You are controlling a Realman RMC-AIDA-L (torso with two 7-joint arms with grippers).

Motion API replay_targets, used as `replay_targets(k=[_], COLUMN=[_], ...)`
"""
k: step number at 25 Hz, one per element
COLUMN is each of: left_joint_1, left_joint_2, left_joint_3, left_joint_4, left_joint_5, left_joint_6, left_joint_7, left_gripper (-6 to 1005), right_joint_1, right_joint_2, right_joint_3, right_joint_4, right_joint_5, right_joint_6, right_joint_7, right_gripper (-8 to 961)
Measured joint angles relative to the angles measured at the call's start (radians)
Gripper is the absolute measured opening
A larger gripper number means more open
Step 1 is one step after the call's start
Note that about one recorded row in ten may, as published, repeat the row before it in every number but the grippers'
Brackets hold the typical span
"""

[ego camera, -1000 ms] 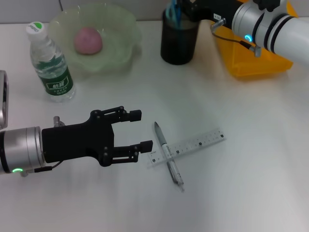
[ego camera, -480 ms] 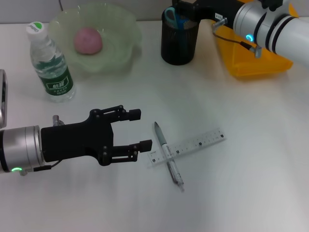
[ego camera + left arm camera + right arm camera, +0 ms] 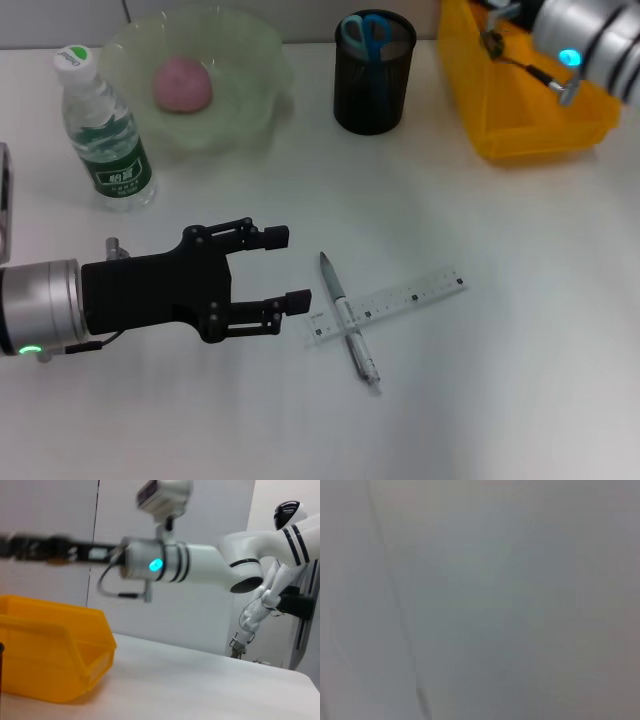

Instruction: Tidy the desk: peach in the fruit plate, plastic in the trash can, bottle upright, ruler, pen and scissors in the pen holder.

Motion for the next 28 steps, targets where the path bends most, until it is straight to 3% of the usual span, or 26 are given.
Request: replay_targets(k=[3, 5, 8, 9, 10, 11, 13, 14, 17, 18, 19, 22, 23, 24, 25, 28], left_joint_1=[0.001, 0.009, 0.013, 0.023, 0.023, 0.028, 0.035, 0.050, 0.056, 0.056, 0.058, 0.063, 0.070, 0.072, 0.072, 0.079], left_joint_2=[0.008, 0.026, 0.032, 0.042, 0.042, 0.046, 0.049, 0.053, 0.061, 0.061, 0.069, 0.080, 0.088, 0.090, 0.090, 0.095], left_joint_3=[0.000, 0.000, 0.000, 0.000, 0.000, 0.000, 0.000, 0.000, 0.000, 0.000, 0.000, 0.002, 0.003, 0.002, 0.002, 0.001], left_joint_4=[0.002, 0.002, 0.003, 0.007, 0.007, 0.012, 0.018, 0.036, 0.043, 0.043, 0.045, 0.045, 0.045, 0.045, 0.045, 0.049], left_joint_5=[0.005, 0.005, 0.003, 0.002, 0.002, 0.001, 0.001, 0.001, 0.004, 0.004, 0.006, 0.007, 0.008, 0.008, 0.008, 0.009], left_joint_6=[0.000, 0.001, 0.002, 0.004, 0.004, 0.005, 0.005, 0.005, 0.004, 0.004, 0.005, 0.007, 0.006, 0.006, 0.006, 0.006], left_joint_7=[-0.004, -0.015, -0.017, -0.019, -0.019, -0.020, -0.022, -0.029, -0.039, -0.039, -0.051, -0.061, -0.064, -0.065, -0.065, -0.066], left_gripper=[783, 783, 783, 783, 783, 783, 783, 783, 783, 783, 783, 783, 783, 783, 783, 783], right_joint_1=[-0.031, -0.118, -0.132, -0.142, -0.142, -0.136, -0.124, -0.087, -0.008, -0.008, 0.044, 0.092, 0.111, 0.136, 0.146, 0.161], right_joint_2=[-0.002, -0.018, -0.027, -0.045, -0.045, -0.063, -0.071, -0.079, -0.087, -0.087, -0.089, -0.078, -0.066, -0.034, -0.019, -0.004], right_joint_3=[-0.003, -0.004, -0.003, -0.001, -0.001, 0.001, 0.003, 0.004, 0.001, 0.001, -0.004, -0.010, -0.013, -0.019, -0.026, -0.070], right_joint_4=[-0.039, -0.167, -0.199, -0.257, -0.257, -0.326, -0.364, -0.425, -0.453, -0.453, -0.445, -0.441, -0.444, -0.459, -0.468, -0.471], right_joint_5=[-0.005, -0.073, -0.105, -0.190, -0.190, -0.311, -0.392, -0.582, -0.821, -0.821, -0.942, -1.071, -1.136, -1.243, -1.288, -1.338], right_joint_6=[-0.075, -0.298, -0.352, -0.448, -0.448, -0.527, -0.559, -0.613, -0.661, -0.661, -0.695, -0.727, -0.731, -0.731, -0.726, -0.712], right_joint_7=[0.030, 0.161, 0.204, 0.290, 0.290, 0.383, 0.438, 0.536, 0.630, 0.630, 0.672, 0.691, 0.692, 0.693, 0.693, 0.689], right_gripper=[789, 788, 788, 787, 787, 787, 786, 786, 786, 786, 786, 785, 785, 785, 785, 783])
